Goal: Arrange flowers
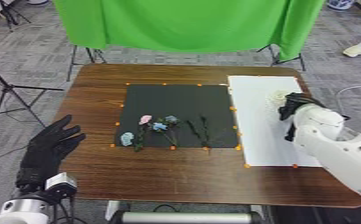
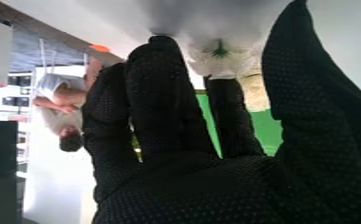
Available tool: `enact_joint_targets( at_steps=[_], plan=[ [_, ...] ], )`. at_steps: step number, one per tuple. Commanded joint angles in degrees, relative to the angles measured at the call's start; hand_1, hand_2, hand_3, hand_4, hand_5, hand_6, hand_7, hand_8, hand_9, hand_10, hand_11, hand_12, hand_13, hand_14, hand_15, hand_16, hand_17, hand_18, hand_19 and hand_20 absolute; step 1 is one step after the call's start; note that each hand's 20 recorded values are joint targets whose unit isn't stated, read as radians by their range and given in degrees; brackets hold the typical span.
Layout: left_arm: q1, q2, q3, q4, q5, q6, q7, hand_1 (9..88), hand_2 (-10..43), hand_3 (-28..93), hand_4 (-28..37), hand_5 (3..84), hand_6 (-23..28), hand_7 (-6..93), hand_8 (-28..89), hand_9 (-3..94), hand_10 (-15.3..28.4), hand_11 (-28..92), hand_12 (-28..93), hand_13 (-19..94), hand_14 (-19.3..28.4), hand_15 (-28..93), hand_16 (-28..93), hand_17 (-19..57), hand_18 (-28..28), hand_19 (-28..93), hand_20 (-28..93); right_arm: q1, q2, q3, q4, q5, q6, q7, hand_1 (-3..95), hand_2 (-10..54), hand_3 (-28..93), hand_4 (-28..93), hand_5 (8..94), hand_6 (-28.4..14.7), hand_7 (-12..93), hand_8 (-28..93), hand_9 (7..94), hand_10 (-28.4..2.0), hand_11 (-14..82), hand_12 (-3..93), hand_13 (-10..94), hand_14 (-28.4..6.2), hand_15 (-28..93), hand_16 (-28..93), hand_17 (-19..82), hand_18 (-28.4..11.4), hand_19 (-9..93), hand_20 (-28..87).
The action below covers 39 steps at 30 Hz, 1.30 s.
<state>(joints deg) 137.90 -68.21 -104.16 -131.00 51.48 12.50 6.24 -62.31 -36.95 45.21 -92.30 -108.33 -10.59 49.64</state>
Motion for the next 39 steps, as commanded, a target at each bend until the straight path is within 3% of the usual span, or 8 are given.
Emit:
enact_joint_targets(
  at_steps=[1, 8, 15, 29, 39],
  plan=[
    [0.4, -0.43, 0.26, 0.37, -0.21, -0.26, -0.13, 24.0, 4.8, 81, -21.2, 36.4, 9.8, 14.8, -10, 35.1, 20.5, 30, 10, 26, 26.9, 54, -10, -11.4, 23.5, 57, 3, 0.4, -0.1, -2.3, -0.2, -2.3, 1.8, -1.3, 36.1, -8.6, 91, -28, 47.0, 2.4, 20, -16, 56.4, -16.9, 22.6, 13.3, 65, -10.3, 85, 6, 29, -23.4, 93, 30],
    [0.2, -0.43, 0.38, 0.42, -0.25, -0.24, -0.35, 24.1, 4.8, 81, -21.2, 36.3, 9.8, 14.8, -10, 35.1, 20.4, 30, 10, 26, 26.9, 54, -10, -11.4, 23.6, 57, 3, 1.2, 0.7, -5.6, -0.2, -4.4, 6.1, -2.4, 38.5, -7.6, 87, -28, 58.9, 4.0, 21, -17, 66.7, -13.5, 22.8, 13.6, 69, -9.3, 82, 8, 30, -23.0, 93, 28],
    [0.5, -0.54, 0.27, 0.31, -0.21, -0.18, -0.43, 24.0, 4.8, 81, -21.2, 36.4, 9.8, 14.8, -10, 35.1, 20.4, 30, 10, 26, 27.0, 54, -10, -11.4, 23.5, 57, 3, 1.7, 1.4, -8.6, -0.2, -7.5, 10.1, -3.4, 48.8, -8.7, 77, -28, 81.5, 3.3, 20, -2, 84.7, -9.5, 18.9, 21.0, 75, -6.9, 78, 12, 35, -21.7, 93, 29],
    [0.9, -0.34, -0.21, -0.06, -0.26, 0.17, -0.24, 24.0, 4.8, 81, -21.2, 36.4, 9.8, 14.8, -10, 35.1, 20.4, 30, 10, 26, 27.0, 54, -10, -11.4, 23.6, 57, 3, 5.6, 1.3, -10.3, -6.1, -10.0, 17.4, -5.7, 50.7, -9.3, 78, -28, 85.0, 1.7, 19, 1, 89.2, -9.5, 18.6, 24.6, 78, -5.7, 78, 13, 37, -21.6, 93, 32],
    [0.9, -0.15, -1.13, -0.24, -0.20, 0.08, -0.67, 24.1, 4.9, 81, -21.2, 36.4, 9.9, 14.7, -10, 35.1, 20.5, 30, 10, 26, 26.9, 54, -10, -11.4, 23.6, 57, 3, 6.7, -12.0, -10.8, -9.2, -11.6, 17.1, -11.7, 50.7, -9.5, 79, -28, 85.4, 1.4, 19, 1, 89.5, -9.8, 18.4, 25.2, 78, -5.9, 79, 14, 37, -21.7, 93, 33]
  ],
)
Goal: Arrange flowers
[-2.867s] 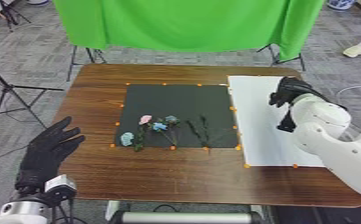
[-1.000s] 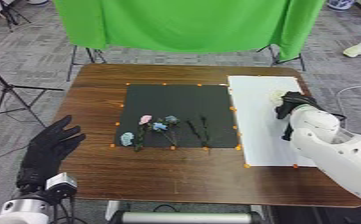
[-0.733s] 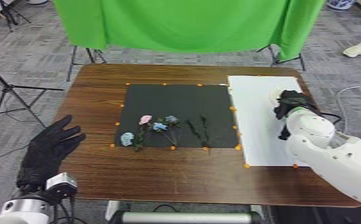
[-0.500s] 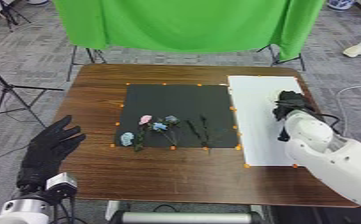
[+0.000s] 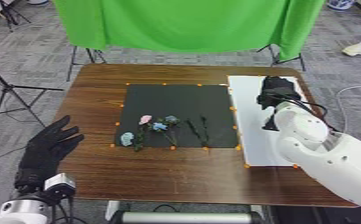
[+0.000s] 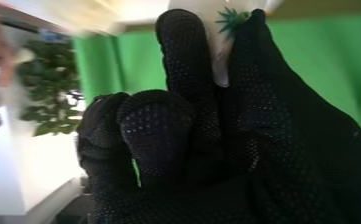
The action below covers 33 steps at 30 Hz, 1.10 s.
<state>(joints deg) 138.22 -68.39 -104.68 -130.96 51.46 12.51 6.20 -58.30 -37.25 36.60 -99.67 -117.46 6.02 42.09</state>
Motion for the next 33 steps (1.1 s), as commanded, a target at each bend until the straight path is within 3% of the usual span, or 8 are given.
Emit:
enact_joint_targets(
  at_steps=[1, 7, 9, 10, 15, 33],
  plan=[
    [0.3, 0.03, -0.53, -0.21, -0.15, -0.03, -0.69, 24.1, 4.9, 81, -21.2, 36.4, 9.9, 14.7, -10, 35.1, 20.5, 30, 10, 26, 26.9, 54, -10, -11.4, 23.6, 57, 3, 3.3, -13.0, -3.5, -1.6, -2.4, 0.9, -3.9, 50.7, -9.5, 79, -28, 85.4, 1.4, 19, 1, 89.5, -9.8, 18.4, 25.3, 78, -5.9, 79, 14, 37, -21.7, 93, 33],
    [-1.0, 0.40, -0.02, 0.19, 0.08, -0.79, -1.75, 24.1, 4.9, 81, -21.2, 36.4, 9.9, 14.7, -10, 35.0, 20.4, 30, 10, 26, 27.0, 54, -10, -11.4, 23.6, 57, 3, 7.8, -19.2, -11.6, 3.2, -5.3, 2.1, -4.2, 50.6, -9.5, 79, -28, 85.5, 1.3, 18, 2, 89.4, -9.9, 18.5, 25.2, 78, -6.0, 79, 14, 37, -21.6, 93, 33],
    [-1.4, 0.56, -0.08, 0.51, 0.19, -2.05, -2.43, 24.1, 4.9, 81, -21.2, 36.4, 9.9, 14.8, -10, 35.5, 20.5, 30, 10, 28, 27.4, 55, -10, -11.4, 23.6, 57, 3, 10.6, -19.7, -15.8, 5.9, -7.4, 2.5, -4.0, 50.6, -9.5, 80, -28, 85.5, 1.3, 18, 2, 89.4, -9.6, 18.6, 25.4, 78, -6.0, 79, 14, 36, -21.6, 93, 33],
    [-1.5, 1.08, 0.30, 0.62, 0.07, -1.49, -2.13, 24.1, 4.9, 81, -21.2, 36.5, 9.9, 14.8, -10, 35.8, 20.5, 31, 10, 28, 27.7, 56, -10, -11.3, 23.6, 57, 3, 11.6, -19.9, -17.3, 6.6, -7.1, 2.6, -3.3, 50.4, -9.5, 80, -28, 85.5, 1.4, 18, 2, 89.6, -9.4, 19.0, 25.7, 78, -6.1, 79, 14, 36, -21.7, 93, 33],
    [-1.1, 0.59, 0.45, 0.55, -0.07, -0.82, -1.71, 23.9, 4.8, 81, -21.2, 36.7, 10.1, 14.7, -10, 36.0, 20.6, 30, 10, 28, 27.9, 57, -11, -11.3, 23.6, 57, 3, 9.8, -21.3, -15.7, 7.2, -7.1, -0.9, -3.3, 50.2, -9.5, 80, -28, 85.6, 1.3, 18, 2, 89.6, -9.9, 20.1, 26.4, 78, -6.2, 80, 14, 35, -21.9, 93, 31],
    [-1.8, 0.45, 0.16, 0.77, 0.09, -1.49, -1.84, 23.9, 4.8, 81, -21.2, 36.8, 10.1, 14.6, -10, 36.0, 20.6, 30, 10, 28, 27.7, 57, -11, -11.3, 23.5, 57, 3, 7.7, -19.6, -15.6, 6.8, -8.1, -4.2, -2.4, 50.0, -9.5, 81, -28, 85.5, 1.1, 18, 1, 88.9, -10.2, 20.3, 26.8, 76, -6.6, 79, 14, 34, -21.7, 93, 29]
  ],
)
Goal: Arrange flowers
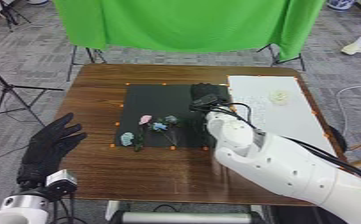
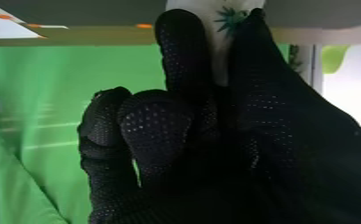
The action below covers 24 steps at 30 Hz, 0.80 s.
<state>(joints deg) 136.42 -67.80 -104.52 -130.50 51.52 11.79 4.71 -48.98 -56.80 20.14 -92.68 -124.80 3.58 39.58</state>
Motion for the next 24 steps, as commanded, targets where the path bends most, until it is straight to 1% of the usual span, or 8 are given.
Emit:
enact_joint_targets(
  at_steps=[1, 5, 6, 8, 11, 15, 18, 24],
  plan=[
    [0.0, -0.09, 0.05, 0.34, 0.01, -0.56, -0.29, 23.9, 4.8, 81, -21.2, 36.8, 10.2, 14.7, -10, 36.0, 20.6, 30, 10, 28, 27.7, 57, -11, -11.3, 23.5, 57, 3, -2.2, -0.5, 1.5, -0.2, -1.0, -2.2, -0.3, 50.0, -9.5, 81, -28, 85.4, 1.0, 18, 1, 88.9, -10.2, 20.3, 26.8, 76, -6.5, 79, 14, 34, -21.7, 93, 29],
    [-0.5, 0.00, 0.25, 0.77, -0.02, -0.47, -0.52, 24.0, 4.8, 81, -21.3, 36.7, 10.2, 14.6, -10, 36.0, 20.6, 30, 10, 28, 27.6, 57, -11, -11.3, 23.5, 57, 3, -2.0, -1.6, 1.3, 0.1, -0.7, -1.6, -0.6, 49.7, -9.5, 81, -28, 85.1, 1.0, 18, 1, 88.6, -10.2, 20.6, 26.9, 76, -6.5, 79, 14, 34, -21.6, 93, 29],
    [-0.7, 0.23, 0.58, 0.82, -0.35, 0.19, -0.52, 24.0, 4.8, 81, -21.3, 36.8, 10.1, 14.6, -10, 36.0, 20.6, 30, 10, 28, 27.6, 57, -11, -11.3, 23.5, 57, 3, -1.5, -1.7, 0.8, 0.2, -0.6, -1.5, -0.7, 49.4, -9.5, 81, -28, 84.7, 1.1, 18, 1, 88.2, -10.1, 20.7, 27.1, 76, -6.5, 78, 14, 34, -21.6, 93, 28],
    [-0.7, 0.02, 0.40, 0.77, -0.01, -0.68, -0.71, 24.0, 4.8, 81, -21.3, 36.8, 10.2, 14.6, -10, 36.0, 20.5, 30, 10, 28, 27.6, 57, -11, -11.3, 23.5, 57, 3, -1.7, -1.9, 1.2, 0.2, -1.3, -2.8, -1.3, 49.0, -9.5, 82, -28, 83.6, 1.1, 18, 1, 87.1, -9.9, 20.6, 27.5, 75, -6.3, 78, 14, 34, -21.5, 93, 28],
    [-0.8, 0.20, 0.55, 0.77, -0.15, -0.23, -0.62, 24.0, 4.8, 81, -21.3, 36.8, 10.1, 14.7, -10, 36.0, 20.5, 30, 10, 28, 27.6, 57, -11, -11.2, 23.5, 57, 3, -4.0, -2.2, 4.7, -1.2, -0.8, -6.2, -1.8, 46.9, -9.5, 83, -28, 79.3, 0.4, 20, -1, 83.6, -10.4, 20.8, 28.3, 73, -6.4, 79, 13, 32, -21.3, 93, 28],
    [0.7, -0.16, -0.03, 0.30, -0.17, 0.17, -0.31, 23.9, 4.8, 81, -21.3, 36.8, 10.1, 14.7, -10, 35.9, 20.5, 30, 10, 28, 27.7, 57, -11, -11.2, 23.5, 57, 3, -8.9, -3.0, 11.5, -4.3, 0.3, -14.5, -3.0, 41.7, -9.5, 87, -28, 71.7, -0.6, 22, -4, 74.8, -12.1, 28.2, 23.4, 69, -7.5, 80, 12, 30, -21.3, 93, 27],
    [1.4, -0.46, -0.46, 0.15, -0.12, 0.28, -0.14, 23.9, 4.8, 81, -21.3, 36.8, 10.1, 14.7, -10, 35.9, 20.6, 30, 10, 28, 27.7, 57, -12, -11.3, 23.5, 57, 3, -12.4, -3.2, 16.2, -7.5, 0.8, -19.1, -3.7, 38.1, -9.5, 90, -28, 67.2, -0.9, 22, -13, 67.6, -14.7, 35.0, 17.0, 66, -8.6, 81, 11, 29, -21.7, 93, 27],
    [1.4, -0.41, -0.47, 0.18, -0.18, 0.36, -0.25, 23.9, 4.8, 81, -21.3, 36.8, 10.1, 14.7, -10, 36.0, 20.6, 30, 10, 28, 27.6, 57, -11, -11.3, 23.5, 57, 3, -13.6, -3.3, 18.1, -9.1, 0.5, -24.0, -4.1, 36.3, -9.5, 92, -28, 61.5, -2.6, 22, -15, 61.3, -16.4, 36.4, 15.7, 62, -9.9, 82, 10, 27, -22.2, 93, 27]
  ],
)
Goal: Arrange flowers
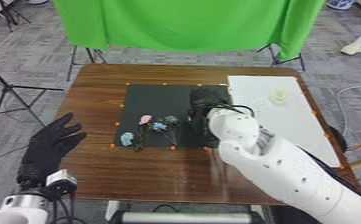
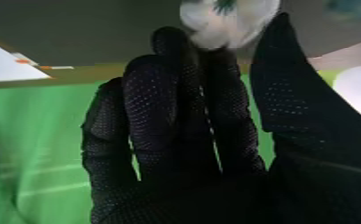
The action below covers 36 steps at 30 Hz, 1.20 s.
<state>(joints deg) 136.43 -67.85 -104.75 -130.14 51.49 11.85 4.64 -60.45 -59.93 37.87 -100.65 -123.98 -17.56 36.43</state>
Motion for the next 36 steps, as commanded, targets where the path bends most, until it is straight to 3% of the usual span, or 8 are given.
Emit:
enact_joint_targets(
  at_steps=[1, 7, 9, 22, 26, 29, 36],
  plan=[
    [1.3, -0.28, -0.20, -0.19, -0.14, 0.31, -0.31, 24.0, 4.8, 81, -21.3, 36.8, 10.1, 14.7, -10, 36.0, 20.6, 30, 10, 28, 27.6, 57, -11, -11.3, 23.5, 57, 3, -2.6, -0.5, 0.8, -1.1, -0.3, -3.3, -1.0, 36.2, -9.5, 92, -28, 61.2, -2.7, 22, -15, 61.0, -16.6, 36.5, 15.6, 62, -10.1, 82, 10, 26, -22.2, 93, 28],
    [1.1, 0.06, 0.26, -0.16, -0.04, 0.06, -0.51, 24.0, 4.8, 81, -21.3, 36.8, 10.1, 14.7, -10, 36.0, 20.5, 30, 10, 28, 27.7, 57, -11, -11.2, 23.5, 57, 3, -3.4, 1.0, 1.0, -3.1, -0.6, -2.6, -1.2, 35.7, -9.5, 92, -28, 60.4, -3.0, 22, -16, 60.1, -17.1, 36.4, 15.1, 61, -10.4, 83, 9, 26, -22.2, 93, 28],
    [1.7, 0.08, 0.24, -0.32, -0.22, 0.68, 0.04, 24.0, 4.8, 81, -21.3, 36.8, 10.1, 14.7, -10, 36.0, 20.5, 30, 10, 28, 27.7, 57, -11, -11.3, 23.6, 58, 3, -3.5, 1.5, 1.5, -3.8, -0.8, -2.1, -1.6, 35.4, -9.5, 92, -28, 60.0, -3.1, 22, -16, 59.8, -17.4, 36.4, 15.1, 61, -10.5, 83, 9, 26, -22.2, 93, 28],
    [2.9, 0.11, 0.49, -0.68, -0.50, 1.42, 0.98, 24.0, 4.9, 81, -21.3, 36.8, 10.2, 14.6, -10, 36.0, 20.5, 31, 10, 28, 27.7, 57, -12, -11.2, 23.5, 57, 3, -2.1, 6.0, 5.8, -7.7, 1.4, 3.2, -2.5, 33.4, -8.7, 92, -28, 56.0, -4.4, 21, -16, 58.4, -18.2, 36.4, 14.8, 61, -10.9, 83, 8, 26, -22.5, 93, 29],
    [3.0, 0.18, 0.67, -0.80, -0.52, 1.71, 1.13, 23.9, 4.9, 81, -21.3, 36.8, 10.2, 14.6, -10, 36.0, 20.5, 31, 10, 28, 27.7, 57, -12, -11.2, 23.5, 58, 3, 0.8, 9.1, 4.9, -4.9, 2.9, 6.0, -1.1, 32.9, -8.5, 92, -28, 55.1, -4.4, 21, -16, 57.5, -18.2, 35.4, 14.5, 61, -11.1, 83, 8, 26, -22.6, 93, 29],
    [3.3, 0.01, 0.58, -0.96, -0.30, 1.57, 0.71, 23.9, 5.0, 81, -21.3, 36.8, 10.2, 14.7, -10, 36.0, 20.5, 31, 10, 28, 27.6, 57, -12, -11.2, 23.5, 58, 3, 7.3, 13.2, -2.0, 0.2, 7.0, 15.1, -1.3, 32.6, -8.5, 92, -28, 53.9, -4.7, 21, -15, 55.0, -18.3, 31.1, 13.3, 61, -10.8, 83, 8, 26, -22.6, 93, 29],
    [2.3, 0.04, 1.37, -0.92, -0.09, 1.10, 0.13, 23.9, 4.9, 81, -21.3, 36.8, 10.2, 14.7, -10, 36.0, 20.6, 30, 9, 28, 27.7, 57, -11, -11.2, 23.5, 58, 3, 11.9, 16.6, -3.0, 8.2, 15.0, 13.5, 3.1, 31.0, -9.2, 93, -28, 46.2, -5.3, 21, -16, 45.8, -18.2, 21.0, 12.9, 59, -9.2, 83, 6, 26, -21.3, 93, 26]
  ],
)
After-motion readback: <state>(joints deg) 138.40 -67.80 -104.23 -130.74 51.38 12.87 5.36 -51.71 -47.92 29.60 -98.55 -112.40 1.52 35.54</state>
